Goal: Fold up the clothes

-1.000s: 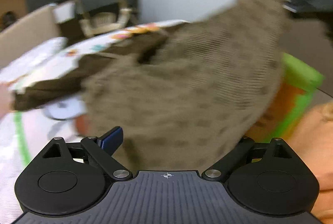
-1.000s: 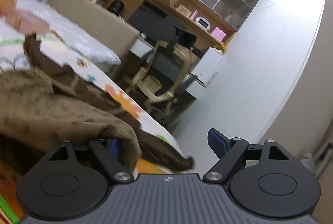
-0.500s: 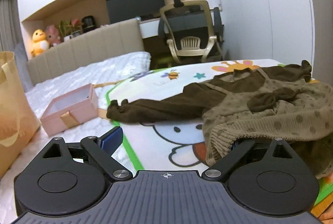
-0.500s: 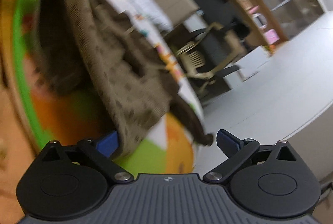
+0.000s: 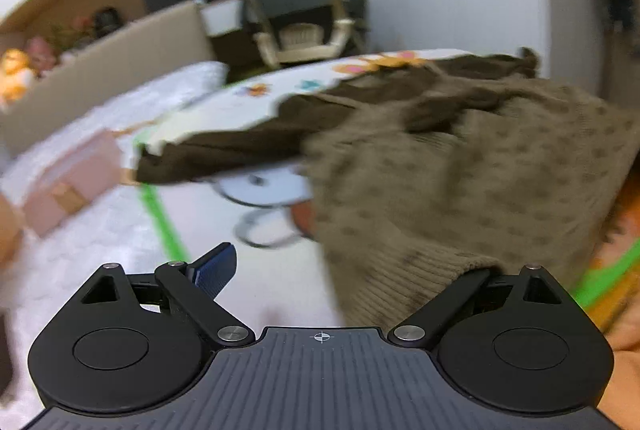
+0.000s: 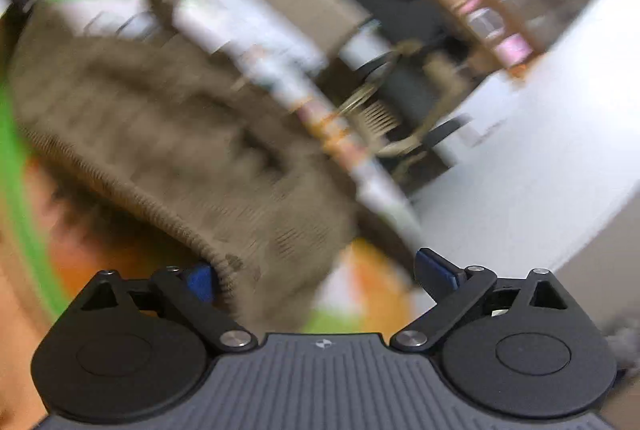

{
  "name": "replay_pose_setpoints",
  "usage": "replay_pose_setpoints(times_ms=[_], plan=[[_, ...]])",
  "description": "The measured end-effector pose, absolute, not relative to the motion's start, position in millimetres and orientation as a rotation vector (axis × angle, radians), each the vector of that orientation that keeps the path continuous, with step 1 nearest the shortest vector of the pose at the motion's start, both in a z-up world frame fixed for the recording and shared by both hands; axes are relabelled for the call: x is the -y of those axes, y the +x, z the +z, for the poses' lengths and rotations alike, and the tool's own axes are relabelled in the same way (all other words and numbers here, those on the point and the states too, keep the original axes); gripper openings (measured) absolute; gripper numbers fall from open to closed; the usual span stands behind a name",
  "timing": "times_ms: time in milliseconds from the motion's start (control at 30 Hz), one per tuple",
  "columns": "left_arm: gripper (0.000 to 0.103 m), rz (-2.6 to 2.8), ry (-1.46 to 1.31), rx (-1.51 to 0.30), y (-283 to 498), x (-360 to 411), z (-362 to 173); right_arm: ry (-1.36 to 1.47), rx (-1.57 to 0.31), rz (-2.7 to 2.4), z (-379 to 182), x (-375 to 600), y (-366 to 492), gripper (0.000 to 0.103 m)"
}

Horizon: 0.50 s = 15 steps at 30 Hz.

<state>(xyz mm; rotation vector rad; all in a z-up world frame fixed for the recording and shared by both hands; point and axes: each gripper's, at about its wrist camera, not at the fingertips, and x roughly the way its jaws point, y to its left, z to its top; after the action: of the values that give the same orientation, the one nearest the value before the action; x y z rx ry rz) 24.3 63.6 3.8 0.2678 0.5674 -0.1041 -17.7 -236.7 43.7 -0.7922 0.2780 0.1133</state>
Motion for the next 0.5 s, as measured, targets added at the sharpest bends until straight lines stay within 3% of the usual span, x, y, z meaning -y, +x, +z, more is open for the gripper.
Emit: replay_pose_setpoints(times_ms=[100,267,500], plan=[[0.097,-0.018,0.266,-0.523,22,-79,19,-0.822,-0.149,0.027,81,246,-29,0.098],[0.098,0.022,0.283,-0.483,8,-89,36,-0.855,-0.251,0.073,71,263,-45,0.100],[0.097,-0.103,0.286,-0.566,-6,-87,27,-0.866,-0.402,0.142,44,281,-53,0.100]])
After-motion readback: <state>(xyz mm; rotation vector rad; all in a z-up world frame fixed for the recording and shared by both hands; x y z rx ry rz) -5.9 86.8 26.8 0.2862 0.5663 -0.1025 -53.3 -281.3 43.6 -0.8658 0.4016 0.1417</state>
